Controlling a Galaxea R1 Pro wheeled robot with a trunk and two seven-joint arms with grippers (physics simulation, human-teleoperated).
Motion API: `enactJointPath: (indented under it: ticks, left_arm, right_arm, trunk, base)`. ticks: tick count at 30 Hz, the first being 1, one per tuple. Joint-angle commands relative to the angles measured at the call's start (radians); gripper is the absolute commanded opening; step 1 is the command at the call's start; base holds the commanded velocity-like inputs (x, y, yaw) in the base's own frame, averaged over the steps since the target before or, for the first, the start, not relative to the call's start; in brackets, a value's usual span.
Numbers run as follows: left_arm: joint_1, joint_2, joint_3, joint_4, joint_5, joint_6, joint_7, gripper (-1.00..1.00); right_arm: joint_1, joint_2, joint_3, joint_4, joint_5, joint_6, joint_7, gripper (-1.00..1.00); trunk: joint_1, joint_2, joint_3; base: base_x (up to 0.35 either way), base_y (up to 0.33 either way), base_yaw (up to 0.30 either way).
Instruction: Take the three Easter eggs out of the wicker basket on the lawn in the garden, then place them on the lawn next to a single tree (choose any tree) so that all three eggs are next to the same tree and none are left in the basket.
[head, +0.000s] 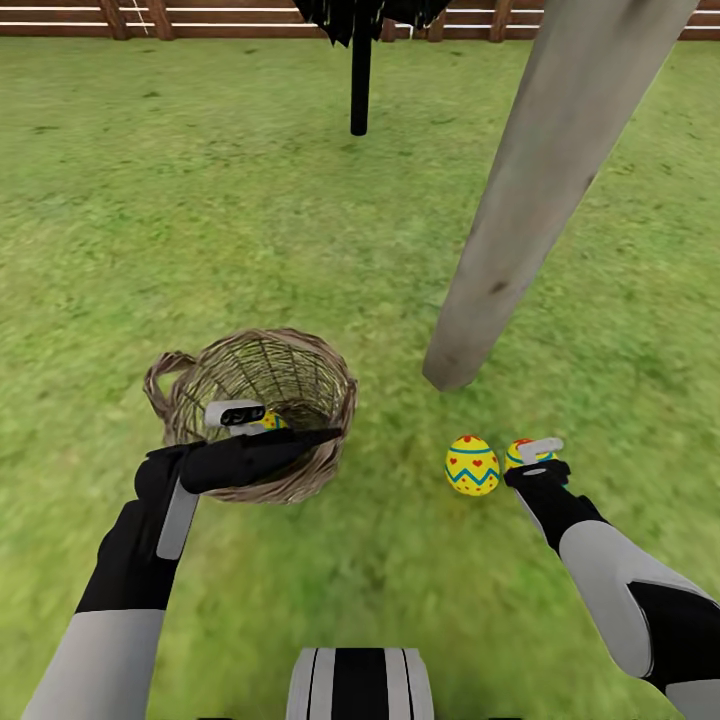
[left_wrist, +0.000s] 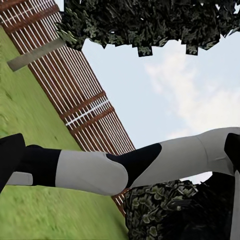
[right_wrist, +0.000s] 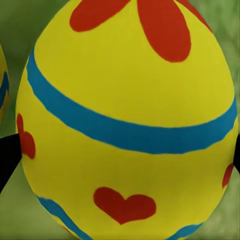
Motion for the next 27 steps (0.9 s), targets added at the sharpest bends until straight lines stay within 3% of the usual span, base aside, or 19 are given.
enactJointPath:
  ticks: [1,14,27]
  left_arm:
    - [0.000,-0.002,0.001,0.002,-0.003,0.011,-0.005,1.00]
    - [0.002,-0.003,0.001,0.004,-0.002,0.011,-0.005,1.00]
    - [0.012,-0.004,0.001,0.002,-0.002,0.024,-0.005,1.00]
  right_arm:
    - [0.000,0.001,-0.004,-0.001,0.005,0.004,0.001,-1.00]
    - [0.000,0.002,-0.004,-0.001,0.003,0.005,0.001,-1.00]
    - [0.000,-0.001,-0.004,-0.004,0.009,-0.006,0.002,-1.00]
  trunk:
    - [0.000,0.000,-0.001]
    - [0.000,0.000,-0.001]
    - [0.006,-0.003,-0.051]
  base:
    - [0.000,0.000,0.000]
    - [0.103,-0.008,0.000]
    - [0.000,0.000,0.000]
